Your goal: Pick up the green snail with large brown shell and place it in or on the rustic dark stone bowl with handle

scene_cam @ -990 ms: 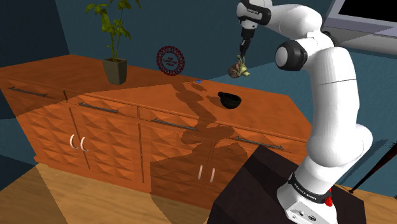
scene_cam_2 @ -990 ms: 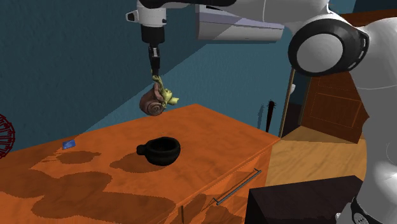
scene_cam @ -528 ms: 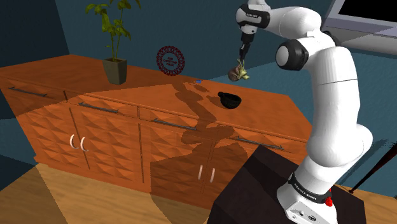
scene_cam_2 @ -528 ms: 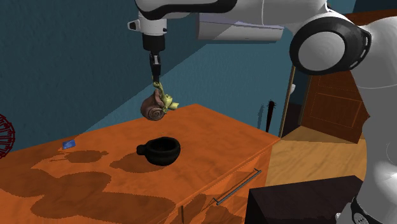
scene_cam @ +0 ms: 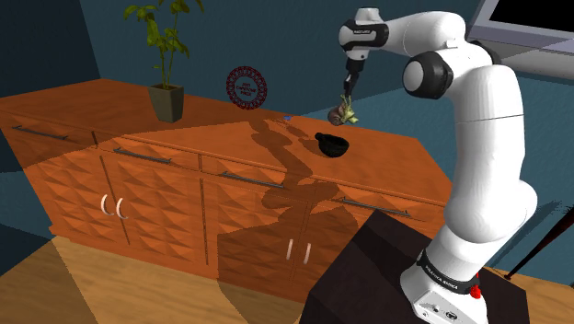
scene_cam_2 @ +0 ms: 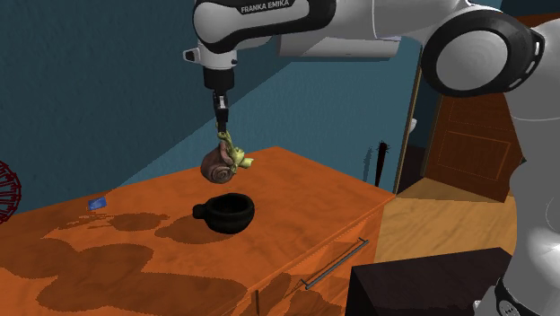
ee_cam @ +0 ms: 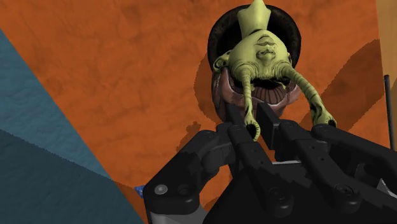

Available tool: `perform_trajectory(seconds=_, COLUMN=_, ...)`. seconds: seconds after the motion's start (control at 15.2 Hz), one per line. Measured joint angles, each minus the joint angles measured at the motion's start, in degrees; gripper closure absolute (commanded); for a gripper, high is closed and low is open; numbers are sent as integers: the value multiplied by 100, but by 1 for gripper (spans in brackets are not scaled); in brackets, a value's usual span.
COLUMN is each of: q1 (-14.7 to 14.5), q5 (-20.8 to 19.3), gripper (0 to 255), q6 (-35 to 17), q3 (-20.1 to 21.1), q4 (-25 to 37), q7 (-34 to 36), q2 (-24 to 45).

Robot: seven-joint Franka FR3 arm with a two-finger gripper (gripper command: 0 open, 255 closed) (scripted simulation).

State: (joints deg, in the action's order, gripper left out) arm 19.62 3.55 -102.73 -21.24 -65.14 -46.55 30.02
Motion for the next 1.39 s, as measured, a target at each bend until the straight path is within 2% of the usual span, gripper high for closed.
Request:
perform_trajectory(seconds=0.92, q1=-130, q5=-35, gripper=255, q6=-1152, q3=12, q4=-1253, q7=64, q2=-88)
perform_trajectory(seconds=1.39, q1=-132, q5=-25, gripper=255, q6=-1245, q3=20, q4=-1302, q7=72, q2=-51)
